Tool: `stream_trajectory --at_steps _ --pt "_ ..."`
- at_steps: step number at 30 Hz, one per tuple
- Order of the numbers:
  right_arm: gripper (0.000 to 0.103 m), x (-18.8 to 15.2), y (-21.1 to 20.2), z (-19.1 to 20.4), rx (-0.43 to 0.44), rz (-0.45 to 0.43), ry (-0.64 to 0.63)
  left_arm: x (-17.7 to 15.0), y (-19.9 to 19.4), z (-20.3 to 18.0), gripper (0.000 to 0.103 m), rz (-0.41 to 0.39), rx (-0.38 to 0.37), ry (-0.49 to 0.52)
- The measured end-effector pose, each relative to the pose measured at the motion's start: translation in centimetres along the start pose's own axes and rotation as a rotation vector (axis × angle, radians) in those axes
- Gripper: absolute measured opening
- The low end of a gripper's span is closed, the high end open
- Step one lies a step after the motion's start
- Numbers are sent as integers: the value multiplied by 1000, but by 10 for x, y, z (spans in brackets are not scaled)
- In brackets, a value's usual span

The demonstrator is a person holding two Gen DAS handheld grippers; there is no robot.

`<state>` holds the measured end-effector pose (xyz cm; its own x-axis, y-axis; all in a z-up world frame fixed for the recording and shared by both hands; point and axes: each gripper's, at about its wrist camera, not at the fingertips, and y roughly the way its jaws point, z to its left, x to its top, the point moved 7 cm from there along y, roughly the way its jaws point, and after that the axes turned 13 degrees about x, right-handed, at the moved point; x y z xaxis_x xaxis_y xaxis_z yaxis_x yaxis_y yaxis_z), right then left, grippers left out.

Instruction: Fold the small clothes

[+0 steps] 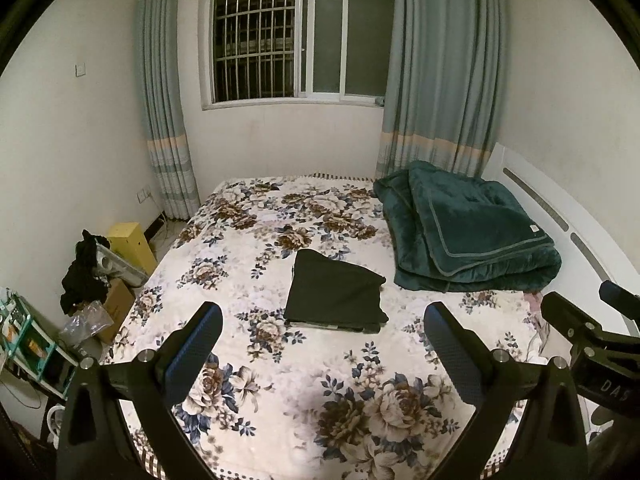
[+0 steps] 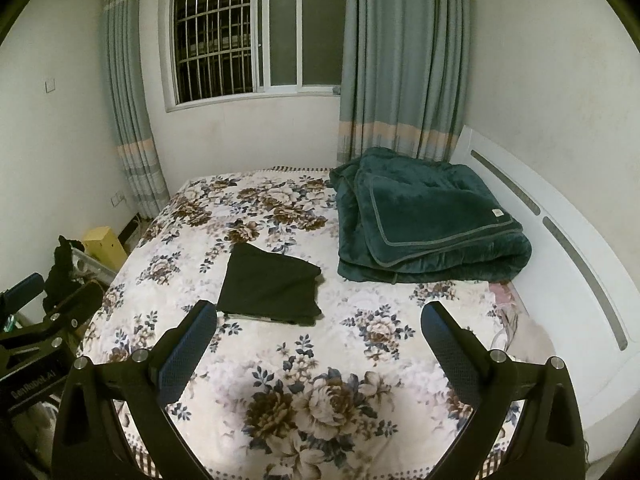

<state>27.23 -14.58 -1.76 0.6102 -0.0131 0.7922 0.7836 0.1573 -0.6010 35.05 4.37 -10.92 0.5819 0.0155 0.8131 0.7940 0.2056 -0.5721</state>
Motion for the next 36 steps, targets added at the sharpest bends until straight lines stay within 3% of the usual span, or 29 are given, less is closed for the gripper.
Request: stream_trajectory --at_steps 36 --pt "103 -6 -4 1 -4 -6 7 30 -11 0 103 -37 15 -14"
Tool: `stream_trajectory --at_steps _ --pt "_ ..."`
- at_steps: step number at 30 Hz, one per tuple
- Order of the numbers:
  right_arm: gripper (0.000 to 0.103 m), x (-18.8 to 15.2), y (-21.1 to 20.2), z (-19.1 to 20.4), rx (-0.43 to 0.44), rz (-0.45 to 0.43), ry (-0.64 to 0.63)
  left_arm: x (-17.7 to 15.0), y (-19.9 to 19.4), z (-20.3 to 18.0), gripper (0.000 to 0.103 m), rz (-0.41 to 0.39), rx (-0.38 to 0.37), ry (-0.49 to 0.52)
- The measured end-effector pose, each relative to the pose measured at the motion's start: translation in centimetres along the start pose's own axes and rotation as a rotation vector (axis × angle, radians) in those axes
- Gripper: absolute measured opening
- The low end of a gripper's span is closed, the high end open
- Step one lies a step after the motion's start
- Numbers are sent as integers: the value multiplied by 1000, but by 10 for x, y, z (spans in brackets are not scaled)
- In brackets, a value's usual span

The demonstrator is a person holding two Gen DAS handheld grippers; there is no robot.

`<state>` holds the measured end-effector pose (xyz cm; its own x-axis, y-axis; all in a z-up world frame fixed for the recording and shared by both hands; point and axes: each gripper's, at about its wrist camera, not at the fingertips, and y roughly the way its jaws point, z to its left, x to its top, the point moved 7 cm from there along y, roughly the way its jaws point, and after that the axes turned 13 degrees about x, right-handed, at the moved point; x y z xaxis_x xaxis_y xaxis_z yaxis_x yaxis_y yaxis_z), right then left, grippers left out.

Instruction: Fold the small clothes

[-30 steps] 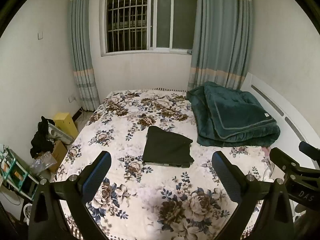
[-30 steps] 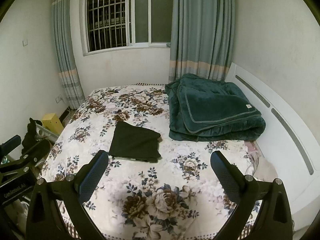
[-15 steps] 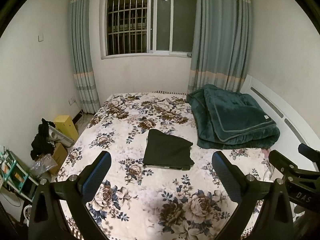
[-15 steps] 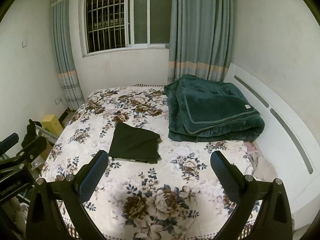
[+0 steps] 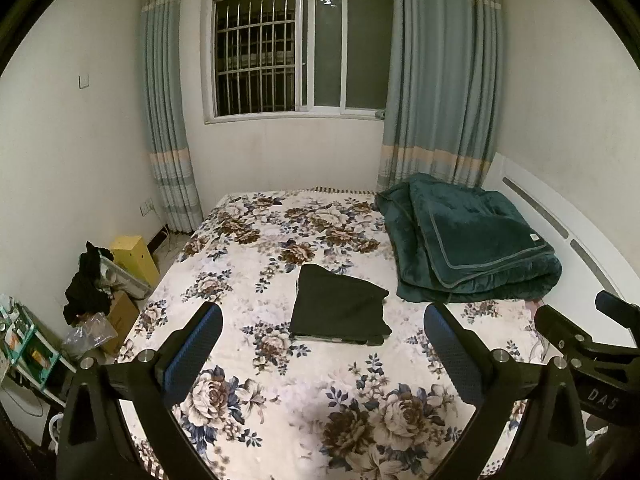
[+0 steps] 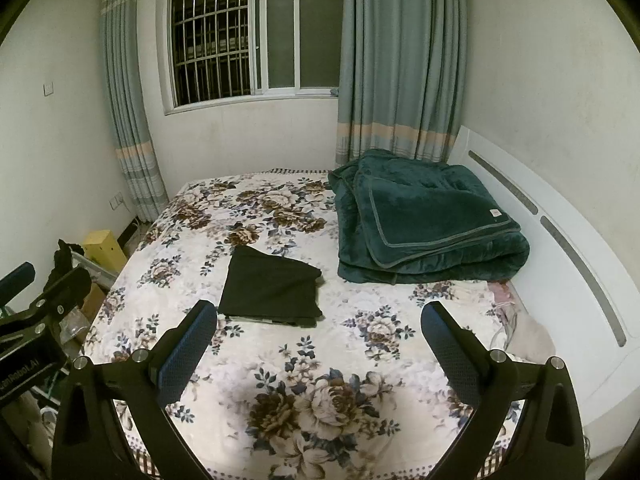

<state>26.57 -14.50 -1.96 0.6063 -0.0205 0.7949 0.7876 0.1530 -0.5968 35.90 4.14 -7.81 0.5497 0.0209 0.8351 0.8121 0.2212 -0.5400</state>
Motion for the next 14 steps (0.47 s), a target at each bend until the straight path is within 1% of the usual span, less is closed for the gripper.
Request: stream_trajectory --at_steps 14 --pt "103 1 1 1 -1 -1 -4 -2 -3 4 103 -14 11 -4"
